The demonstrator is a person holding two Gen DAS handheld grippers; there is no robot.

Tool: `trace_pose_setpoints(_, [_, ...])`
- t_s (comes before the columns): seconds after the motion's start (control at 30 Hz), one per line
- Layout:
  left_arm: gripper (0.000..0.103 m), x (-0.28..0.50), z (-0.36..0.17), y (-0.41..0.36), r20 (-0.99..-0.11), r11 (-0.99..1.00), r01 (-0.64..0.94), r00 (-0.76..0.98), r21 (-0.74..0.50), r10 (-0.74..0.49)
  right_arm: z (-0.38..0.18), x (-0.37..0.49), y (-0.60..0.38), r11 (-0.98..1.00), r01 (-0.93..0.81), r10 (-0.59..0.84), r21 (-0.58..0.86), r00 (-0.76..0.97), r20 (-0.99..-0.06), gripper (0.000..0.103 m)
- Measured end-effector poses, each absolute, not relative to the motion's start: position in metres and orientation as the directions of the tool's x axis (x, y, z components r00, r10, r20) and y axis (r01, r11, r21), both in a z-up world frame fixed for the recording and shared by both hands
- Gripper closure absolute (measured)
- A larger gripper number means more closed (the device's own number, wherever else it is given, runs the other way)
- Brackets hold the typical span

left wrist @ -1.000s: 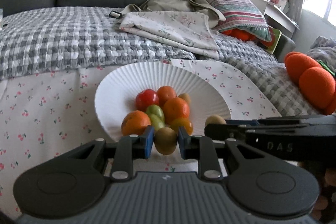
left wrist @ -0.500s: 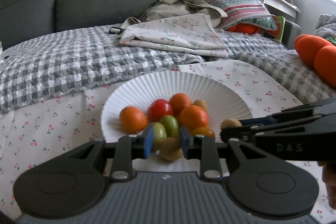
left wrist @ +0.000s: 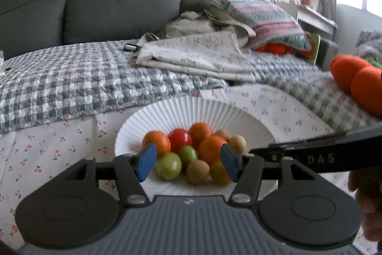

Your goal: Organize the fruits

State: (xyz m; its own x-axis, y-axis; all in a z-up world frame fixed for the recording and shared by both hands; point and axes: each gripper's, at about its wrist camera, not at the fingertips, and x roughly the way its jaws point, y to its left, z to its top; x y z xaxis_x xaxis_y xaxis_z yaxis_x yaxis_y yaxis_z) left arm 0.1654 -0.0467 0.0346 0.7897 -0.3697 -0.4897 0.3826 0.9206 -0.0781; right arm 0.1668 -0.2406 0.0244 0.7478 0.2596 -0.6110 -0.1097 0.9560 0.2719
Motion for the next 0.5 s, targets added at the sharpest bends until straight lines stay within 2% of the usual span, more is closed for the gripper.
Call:
trace_pose_setpoints(0.2, [0.044,0.169,0.047,-0.022,-0.473,0.941,0.288,0.813,-0.18,-0.339,0.032,0.166,-0.252,0.945,-0.068,0.257,0.319,0.754,-0.604,0.069])
trace_pose_setpoints(0.27, [0.044,0.17,0.049,-0.014,-0.479,0.947,0.246,0.819,-0.207,-0.317,0.035,0.165,-0.255,0.939,-0.06,0.264,0.339,0.757,-0.598,0.066])
trace_pose_setpoints(0.5, [0.044,0.16,0.054,-0.003,-0.504,0.961,0.175,0.822,-0.215,-0.263,0.049,0.158,-0.256,0.93,-0.054,0.274,0.364,0.76,-0.589,0.06])
